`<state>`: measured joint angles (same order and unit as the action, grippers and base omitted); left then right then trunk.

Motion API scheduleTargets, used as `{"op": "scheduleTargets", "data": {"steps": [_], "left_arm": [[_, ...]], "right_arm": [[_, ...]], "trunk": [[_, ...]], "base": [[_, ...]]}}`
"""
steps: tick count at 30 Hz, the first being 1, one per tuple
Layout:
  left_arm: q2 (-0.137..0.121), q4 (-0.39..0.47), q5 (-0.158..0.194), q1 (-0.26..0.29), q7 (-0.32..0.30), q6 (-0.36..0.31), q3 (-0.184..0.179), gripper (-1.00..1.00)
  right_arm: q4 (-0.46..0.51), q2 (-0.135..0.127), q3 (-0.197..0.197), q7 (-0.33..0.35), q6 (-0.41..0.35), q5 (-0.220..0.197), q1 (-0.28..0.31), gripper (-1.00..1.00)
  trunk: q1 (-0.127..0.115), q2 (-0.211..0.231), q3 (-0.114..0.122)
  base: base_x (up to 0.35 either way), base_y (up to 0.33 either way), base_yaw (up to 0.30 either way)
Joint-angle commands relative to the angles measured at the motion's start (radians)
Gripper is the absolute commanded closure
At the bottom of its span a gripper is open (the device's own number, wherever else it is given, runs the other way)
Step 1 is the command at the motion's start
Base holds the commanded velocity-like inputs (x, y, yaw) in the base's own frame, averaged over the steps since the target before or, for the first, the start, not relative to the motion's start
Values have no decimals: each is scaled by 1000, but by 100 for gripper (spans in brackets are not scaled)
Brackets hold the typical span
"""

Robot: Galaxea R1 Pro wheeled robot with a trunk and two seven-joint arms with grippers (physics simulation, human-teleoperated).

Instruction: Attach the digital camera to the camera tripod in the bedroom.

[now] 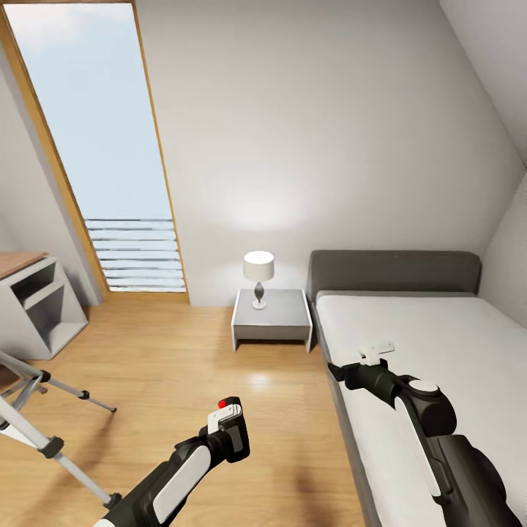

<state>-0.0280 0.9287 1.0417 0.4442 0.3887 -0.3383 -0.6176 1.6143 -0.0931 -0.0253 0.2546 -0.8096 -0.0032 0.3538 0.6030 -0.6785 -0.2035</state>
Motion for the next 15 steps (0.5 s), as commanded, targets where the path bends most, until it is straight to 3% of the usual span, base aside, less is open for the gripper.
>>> {"op": "scheduleTargets", "data": {"steps": [1,15], "left_arm": [[-1,2,6,1,7,-1,-4,100],[-2,2,6,2,7,-1,-4,100]], "right_arm": [[1,-1,-1,2,-5,0,1,-100],[1,-1,-1,2,-5,0,1,-100]], "trunk": [[0,-1,-2],[0,-1,-2]], "base": [[0,-36,-1],[0,-12,0]]}}
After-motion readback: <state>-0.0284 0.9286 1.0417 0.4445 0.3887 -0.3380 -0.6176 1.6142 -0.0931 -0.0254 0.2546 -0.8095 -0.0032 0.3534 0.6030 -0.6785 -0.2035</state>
